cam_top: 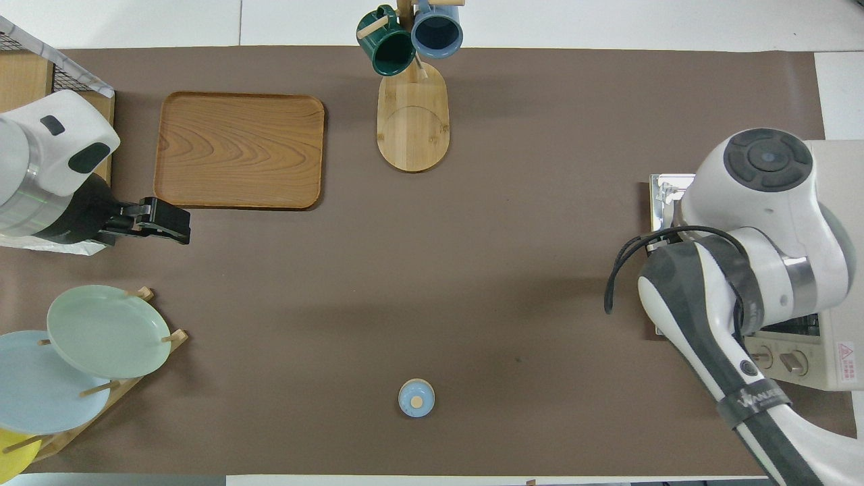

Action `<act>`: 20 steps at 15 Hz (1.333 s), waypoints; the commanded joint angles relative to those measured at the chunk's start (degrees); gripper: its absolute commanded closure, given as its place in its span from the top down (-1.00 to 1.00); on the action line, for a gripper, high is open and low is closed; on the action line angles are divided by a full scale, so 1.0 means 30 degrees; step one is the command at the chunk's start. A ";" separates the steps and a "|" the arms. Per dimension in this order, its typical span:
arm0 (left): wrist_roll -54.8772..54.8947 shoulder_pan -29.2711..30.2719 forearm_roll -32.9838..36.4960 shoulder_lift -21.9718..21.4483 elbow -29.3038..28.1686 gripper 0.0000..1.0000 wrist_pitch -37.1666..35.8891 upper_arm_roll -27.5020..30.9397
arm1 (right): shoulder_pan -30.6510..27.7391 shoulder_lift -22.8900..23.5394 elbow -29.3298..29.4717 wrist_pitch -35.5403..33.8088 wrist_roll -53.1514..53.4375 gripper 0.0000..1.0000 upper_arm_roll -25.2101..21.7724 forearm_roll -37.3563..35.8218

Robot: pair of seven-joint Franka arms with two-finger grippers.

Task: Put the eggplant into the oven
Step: 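Push the plate into the oven with the right gripper and release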

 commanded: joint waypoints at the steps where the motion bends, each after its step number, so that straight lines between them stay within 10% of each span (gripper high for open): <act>1: 0.0273 0.0195 -0.0173 -0.0407 -0.0355 1.00 0.0066 -0.0060 | -0.1522 -0.0554 -0.1005 0.0902 -0.1629 -1.00 0.0313 -0.0745; 10: 0.0273 0.0224 -0.0173 -0.0232 -0.0151 1.00 0.0125 -0.0060 | -0.3726 -0.1111 -0.3321 0.3687 -0.3158 -1.00 0.0343 -0.0481; 12: 0.0302 0.0224 -0.0173 -0.0319 -0.0179 1.00 0.0125 -0.0060 | -0.3726 -0.1111 -0.3322 0.3719 -0.3305 -0.41 0.0372 -0.0481; 16: 0.0156 0.0312 -0.0173 -0.0378 -0.0238 1.00 0.0125 -0.0060 | -0.2940 -0.0615 -0.1366 0.2145 -0.3364 -0.09 0.0665 -0.0365; 20: 0.0185 0.0721 -0.0173 -0.0378 -0.0180 1.00 0.0096 -0.0090 | -0.0595 0.0146 -0.0359 0.2828 -0.0771 -0.93 0.0665 0.0629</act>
